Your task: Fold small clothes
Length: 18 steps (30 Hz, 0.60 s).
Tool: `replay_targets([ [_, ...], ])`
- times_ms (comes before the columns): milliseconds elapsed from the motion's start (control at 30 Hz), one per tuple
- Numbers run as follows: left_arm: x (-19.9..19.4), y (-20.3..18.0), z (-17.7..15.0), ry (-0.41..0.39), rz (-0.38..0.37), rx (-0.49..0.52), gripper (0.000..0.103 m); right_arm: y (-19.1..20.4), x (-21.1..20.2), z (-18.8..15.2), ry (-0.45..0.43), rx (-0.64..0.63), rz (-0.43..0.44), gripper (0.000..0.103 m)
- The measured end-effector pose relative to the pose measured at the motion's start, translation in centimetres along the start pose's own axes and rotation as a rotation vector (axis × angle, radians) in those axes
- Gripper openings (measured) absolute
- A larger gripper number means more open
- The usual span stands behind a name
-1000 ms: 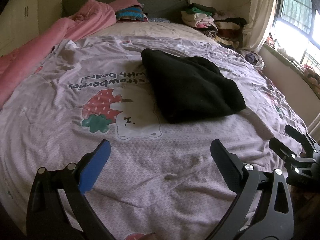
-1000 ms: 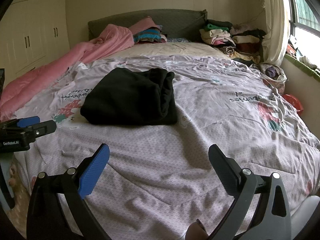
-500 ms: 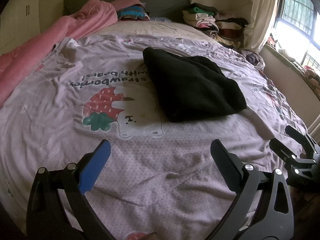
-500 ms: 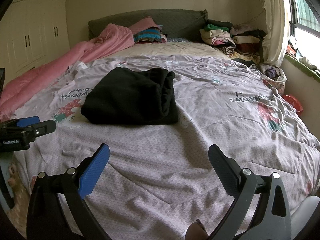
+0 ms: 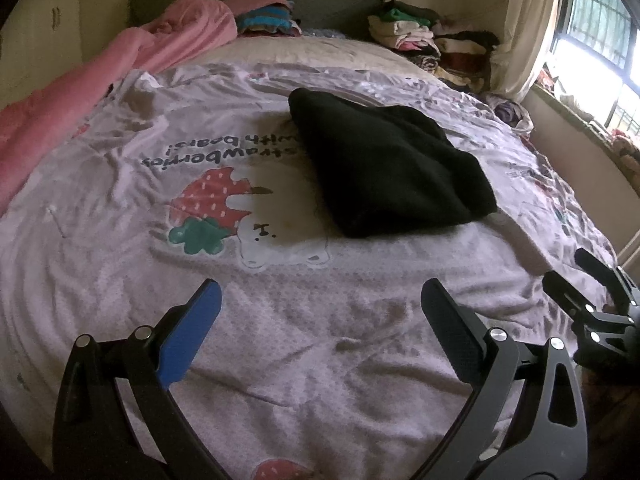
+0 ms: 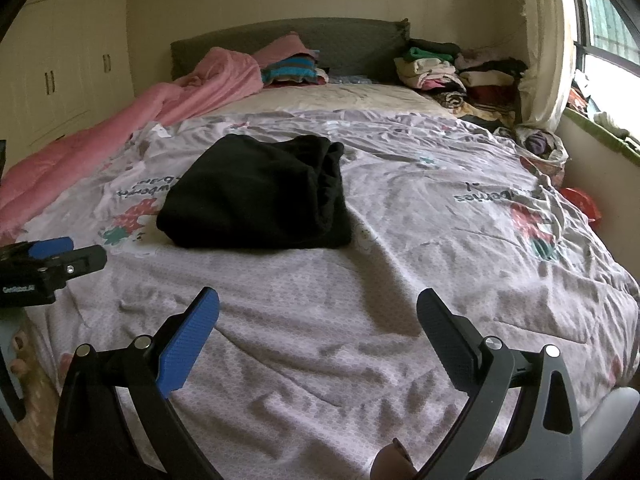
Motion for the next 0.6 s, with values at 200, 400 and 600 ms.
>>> replay_targets([
  [200, 0.1, 2.8, 0.0, 0.009, -0.014, -0.073, 0.093, -5.1, -1.2, -0.9, -0.042, 0.168, -0.105, 0.098],
  [400, 0.0, 15.8, 2.1, 0.046, 0.060, -0.315, 0.094, -21.4, -4.6, -6.5, -0.021, 0.494, -0.449, 0.098],
  [600, -2.0, 33.9, 3.1, 0.022, 0.348, -0.540, 0.094, -39.1, -7.1, -18.5, 0.192, 0.899, -0.709, 0.098],
])
Point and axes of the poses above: each gripper's, at about its wrist camera, not at the fingertips, and x roughly the way its jaws point, y to its left, z to its top, the point moved 5 cm from there along x, roughly the way its jaws point, and after that the axes turned 14 degrees about y, right-handed, at the moved point
